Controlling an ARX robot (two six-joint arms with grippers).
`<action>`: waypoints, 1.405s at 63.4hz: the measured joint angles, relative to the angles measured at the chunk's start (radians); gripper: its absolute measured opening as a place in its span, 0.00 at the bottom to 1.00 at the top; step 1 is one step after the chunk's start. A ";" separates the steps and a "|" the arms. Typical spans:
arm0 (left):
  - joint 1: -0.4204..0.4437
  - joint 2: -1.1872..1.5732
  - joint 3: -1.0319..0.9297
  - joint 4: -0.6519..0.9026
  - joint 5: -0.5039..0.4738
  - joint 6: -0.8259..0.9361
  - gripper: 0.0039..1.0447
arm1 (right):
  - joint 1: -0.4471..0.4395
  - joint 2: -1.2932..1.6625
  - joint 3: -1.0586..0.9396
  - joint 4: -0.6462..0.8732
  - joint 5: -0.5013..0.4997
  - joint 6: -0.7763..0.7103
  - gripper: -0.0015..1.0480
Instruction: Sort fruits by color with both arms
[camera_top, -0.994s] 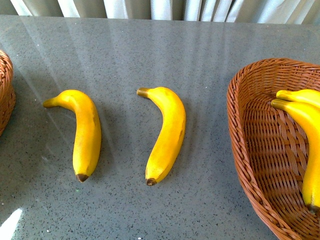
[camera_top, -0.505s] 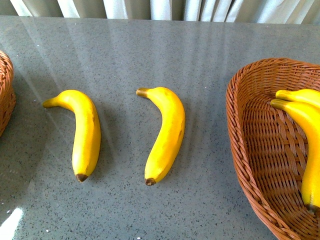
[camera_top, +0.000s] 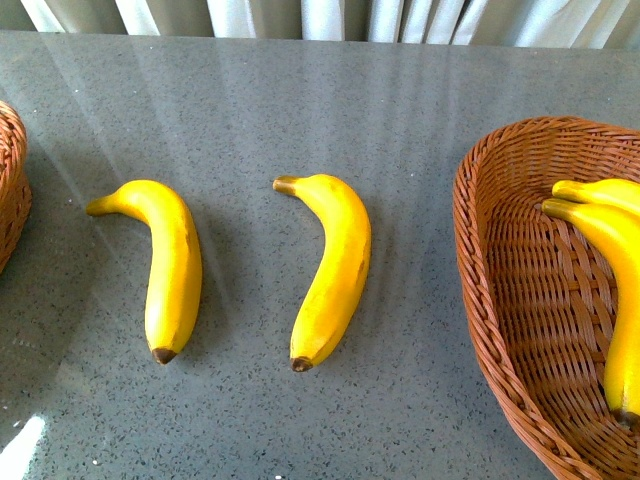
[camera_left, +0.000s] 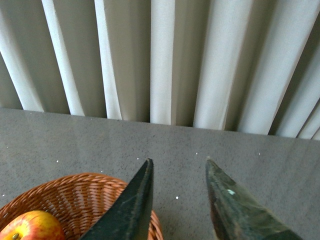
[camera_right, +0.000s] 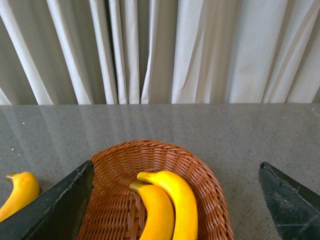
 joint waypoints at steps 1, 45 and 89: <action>0.002 -0.011 -0.012 -0.004 0.005 0.005 0.22 | 0.000 0.000 0.000 0.000 0.000 0.000 0.91; 0.085 -0.508 -0.222 -0.297 0.089 0.031 0.01 | 0.000 0.000 0.000 0.000 0.000 0.000 0.91; 0.085 -0.919 -0.229 -0.679 0.089 0.031 0.01 | 0.000 0.000 0.000 0.000 0.000 0.000 0.91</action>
